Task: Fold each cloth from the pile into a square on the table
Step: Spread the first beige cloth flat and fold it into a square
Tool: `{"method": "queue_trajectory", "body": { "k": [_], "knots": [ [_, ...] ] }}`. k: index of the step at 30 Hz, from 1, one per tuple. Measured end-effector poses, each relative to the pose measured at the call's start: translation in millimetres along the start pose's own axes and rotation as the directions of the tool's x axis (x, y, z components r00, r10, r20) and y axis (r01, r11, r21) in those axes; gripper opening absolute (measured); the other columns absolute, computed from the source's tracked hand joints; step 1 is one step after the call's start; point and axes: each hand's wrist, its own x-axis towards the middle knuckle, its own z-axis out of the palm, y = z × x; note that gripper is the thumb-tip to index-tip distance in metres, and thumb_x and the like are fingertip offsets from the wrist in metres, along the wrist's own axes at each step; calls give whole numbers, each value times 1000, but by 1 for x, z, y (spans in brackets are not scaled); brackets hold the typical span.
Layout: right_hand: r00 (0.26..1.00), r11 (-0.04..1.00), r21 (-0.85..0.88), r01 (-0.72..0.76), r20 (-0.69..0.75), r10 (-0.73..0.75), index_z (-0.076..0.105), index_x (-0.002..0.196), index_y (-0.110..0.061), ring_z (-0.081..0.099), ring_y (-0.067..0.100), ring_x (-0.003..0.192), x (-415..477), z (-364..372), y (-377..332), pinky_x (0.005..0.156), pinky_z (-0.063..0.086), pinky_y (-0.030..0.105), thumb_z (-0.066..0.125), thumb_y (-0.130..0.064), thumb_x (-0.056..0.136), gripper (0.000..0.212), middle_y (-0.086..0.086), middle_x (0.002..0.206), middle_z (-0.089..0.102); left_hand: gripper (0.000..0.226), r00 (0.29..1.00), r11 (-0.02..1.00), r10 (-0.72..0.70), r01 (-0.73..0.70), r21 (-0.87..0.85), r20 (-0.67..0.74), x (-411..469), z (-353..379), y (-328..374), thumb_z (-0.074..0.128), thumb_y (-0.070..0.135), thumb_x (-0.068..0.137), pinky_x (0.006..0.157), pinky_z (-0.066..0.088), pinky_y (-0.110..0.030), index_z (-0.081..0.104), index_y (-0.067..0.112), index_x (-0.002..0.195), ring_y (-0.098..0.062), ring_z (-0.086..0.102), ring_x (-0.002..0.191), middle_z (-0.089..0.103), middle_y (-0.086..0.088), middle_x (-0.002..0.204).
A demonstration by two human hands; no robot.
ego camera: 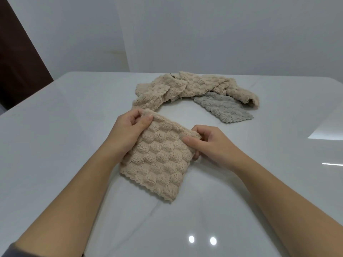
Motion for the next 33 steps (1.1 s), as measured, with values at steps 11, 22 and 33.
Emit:
{"method": "queue_trajectory", "body": {
  "k": [11,22,33],
  "knots": [
    [995,1000,18,-26,-98,27,51,95,-9,54,14,51,1,3,-5,54,54,38,71,-19,87,24,-1,59,54,5,999,1000,21,-22,-16,-29,2,0,-4,58,14,94,71,54,-35,62,11,93,-23,65,74,69,-13,81],
    [942,948,312,-65,-295,162,53,119,-12,59,9,56,3,6,-13,49,48,20,68,-8,88,35,7,79,66,13,1000,999,5,-4,49,-20,2,0,-5,53,5,96,48,42,-21,56,18,93,-10,53,54,59,8,63],
    [971,982,153,-107,-194,136,68,103,-17,70,12,74,0,12,-17,62,55,22,54,-12,97,17,3,87,73,13,933,898,-277,166,409,230,9,-14,6,56,19,80,57,39,-20,62,18,92,-14,55,69,53,2,74]
  ]
}}
